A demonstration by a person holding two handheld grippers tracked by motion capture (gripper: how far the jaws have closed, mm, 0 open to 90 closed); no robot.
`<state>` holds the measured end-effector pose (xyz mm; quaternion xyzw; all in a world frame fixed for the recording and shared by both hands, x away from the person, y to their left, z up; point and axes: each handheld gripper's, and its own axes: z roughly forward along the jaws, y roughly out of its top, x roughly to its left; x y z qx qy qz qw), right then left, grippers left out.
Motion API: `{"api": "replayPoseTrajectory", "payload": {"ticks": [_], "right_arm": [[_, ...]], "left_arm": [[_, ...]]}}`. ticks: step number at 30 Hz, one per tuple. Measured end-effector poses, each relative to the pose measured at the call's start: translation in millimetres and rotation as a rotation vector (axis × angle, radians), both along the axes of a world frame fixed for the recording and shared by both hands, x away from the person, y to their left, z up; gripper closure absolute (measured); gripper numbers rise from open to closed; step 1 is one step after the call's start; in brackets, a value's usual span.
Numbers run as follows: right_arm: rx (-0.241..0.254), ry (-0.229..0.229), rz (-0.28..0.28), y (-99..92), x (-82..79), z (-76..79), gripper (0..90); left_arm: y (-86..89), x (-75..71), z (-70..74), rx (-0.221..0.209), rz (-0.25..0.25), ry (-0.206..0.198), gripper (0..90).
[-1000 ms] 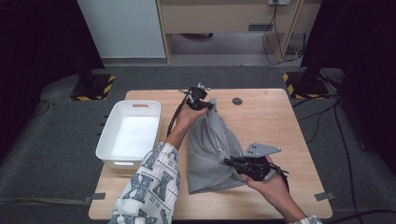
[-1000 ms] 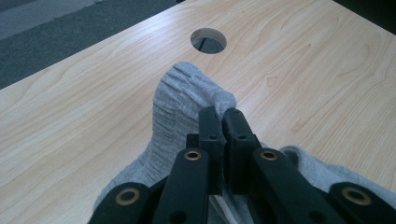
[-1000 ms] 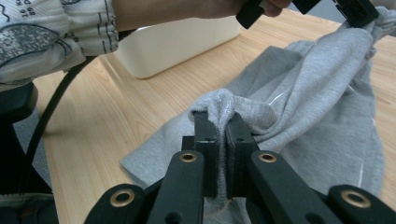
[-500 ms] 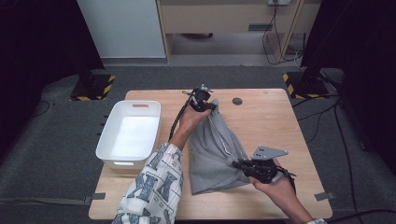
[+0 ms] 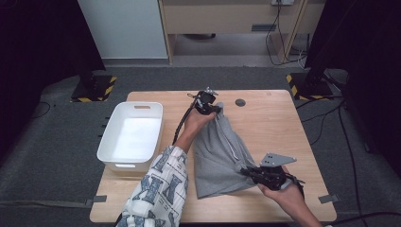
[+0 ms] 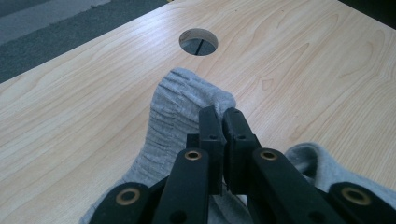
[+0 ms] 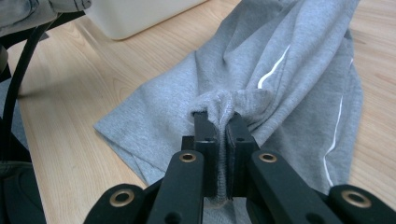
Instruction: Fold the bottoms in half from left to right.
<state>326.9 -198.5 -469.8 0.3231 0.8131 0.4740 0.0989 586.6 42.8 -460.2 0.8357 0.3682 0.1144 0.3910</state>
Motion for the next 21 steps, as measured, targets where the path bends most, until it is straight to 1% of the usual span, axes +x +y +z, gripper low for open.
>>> {"api": "replayPoseTrajectory", "payload": {"ticks": [11, 18, 21], "right_arm": [[-0.003, 0.001, -0.004, -8.7, -2.0, -5.2, 86.1], [-0.004, -0.005, -0.029, -16.5, -2.2, -9.5, 84.8], [-0.013, -0.002, -0.041, -18.9, -2.3, -11.6, 82.0]], "left_arm": [[-1.4, -0.3, -0.7, 0.002, -0.003, 0.007, 87.3], [-2.6, -0.3, -2.2, -0.002, -0.007, 0.014, 86.8], [-4.1, -0.4, -3.4, -0.004, -0.006, 0.018, 85.1]]}}
